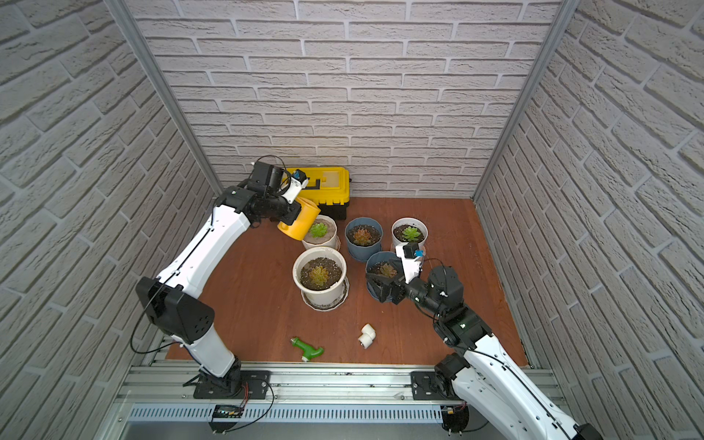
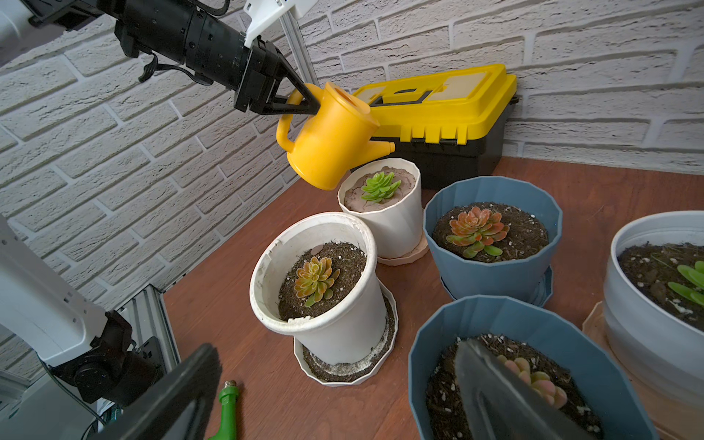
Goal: Water the succulent around the soil edge
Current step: Water the soil of the potted plant with water.
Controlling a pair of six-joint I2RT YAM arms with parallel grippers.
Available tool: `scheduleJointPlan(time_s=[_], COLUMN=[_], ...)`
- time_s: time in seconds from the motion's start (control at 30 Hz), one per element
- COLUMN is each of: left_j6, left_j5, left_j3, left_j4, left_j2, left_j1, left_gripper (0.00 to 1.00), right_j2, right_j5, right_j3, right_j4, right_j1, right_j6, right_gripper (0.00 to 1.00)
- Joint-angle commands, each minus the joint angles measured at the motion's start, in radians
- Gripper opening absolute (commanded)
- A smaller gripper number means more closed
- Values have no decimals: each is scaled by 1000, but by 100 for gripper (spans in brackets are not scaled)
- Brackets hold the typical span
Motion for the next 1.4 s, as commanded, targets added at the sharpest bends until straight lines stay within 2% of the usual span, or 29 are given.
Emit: scheduleJointPlan(time_s=[0.0,0.17,0.3,0.43,0.57,0.73,0.87,1.0,1.2,1.37], left_j6=[6,-15,-60,-129,-190,-240,-272,-322,-453,-485], left_j5=[12,9,27,51,85,95,99,98,98,145], left_j3=[20,-29,-188,-458,-731,-968,-1043,-1032,-996,-914], left_j4=[32,83,219,449,654,735,646,461,196,-14], left_j2=[-12,-78,-224,-466,-742,-1091,-1321,-1461,-1581,-1550], left_j1=[-13,-19,-20,-22,-30,-40,-42,-43,-40,-13], left_gripper=[0,0,0,0,0,0,0,0,0,0], right_j2=[-5,-4,-12,-26,-40,-71,-111,-128,-132,-130], right_j5=[-10,-13,-10,-11,-64,-147,-164,-165,-142,-118], right_j3=[11,11,11,-6,-47,-99,-151,-167,-156,-157], right_j4=[39,39,35,59,149,273,368,388,335,315], right_j1=[-5,-4,-4,-4,-3,-2,-1,-1,-1,-1], right_j6=[5,6,5,7,22,46,61,54,24,7], right_gripper=[100,100,100,100,100,100,100,100,100,100])
